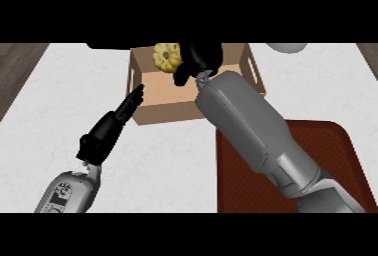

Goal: Pick the squash from the tray and place it in the cardboard box

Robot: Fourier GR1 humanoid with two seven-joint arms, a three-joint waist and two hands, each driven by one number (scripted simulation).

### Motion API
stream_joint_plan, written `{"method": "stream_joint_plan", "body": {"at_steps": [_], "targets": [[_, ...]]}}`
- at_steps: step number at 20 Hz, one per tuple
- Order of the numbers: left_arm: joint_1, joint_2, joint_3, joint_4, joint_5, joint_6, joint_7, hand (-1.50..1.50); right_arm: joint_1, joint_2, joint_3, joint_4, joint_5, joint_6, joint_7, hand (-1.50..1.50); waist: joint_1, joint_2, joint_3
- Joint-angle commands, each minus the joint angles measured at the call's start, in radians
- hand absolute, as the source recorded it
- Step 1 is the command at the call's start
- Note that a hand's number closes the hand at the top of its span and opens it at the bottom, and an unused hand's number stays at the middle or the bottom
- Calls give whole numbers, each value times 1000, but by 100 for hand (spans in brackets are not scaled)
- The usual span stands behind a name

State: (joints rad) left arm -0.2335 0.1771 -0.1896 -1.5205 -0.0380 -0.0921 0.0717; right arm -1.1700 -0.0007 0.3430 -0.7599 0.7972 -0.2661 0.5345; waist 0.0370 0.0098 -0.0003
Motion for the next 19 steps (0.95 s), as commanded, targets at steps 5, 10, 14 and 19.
{"method": "stream_joint_plan", "body": {"at_steps": [5, 10, 14, 19], "targets": [[-2, -10, -15, 28, -29, -12, -25, 0, -2, 1, -13, 207, -239, -107, -121, -150, 26, 7, 0], [0, -34, -17, -19, -20, 5, 38, 0, 36, 1, -123, 191, -360, -215, -313, -150, 25, 7, 1], [7, -11, 8, -25, -14, -5, 14, 0, 66, 1, -253, 115, -455, -328, -435, -150, 7, 5, 2], [31, -13, 32, -9, -9, 4, 0, 0, 139, -12, -368, -4, -614, -267, -549, -150, -28, -7, 1]]}}
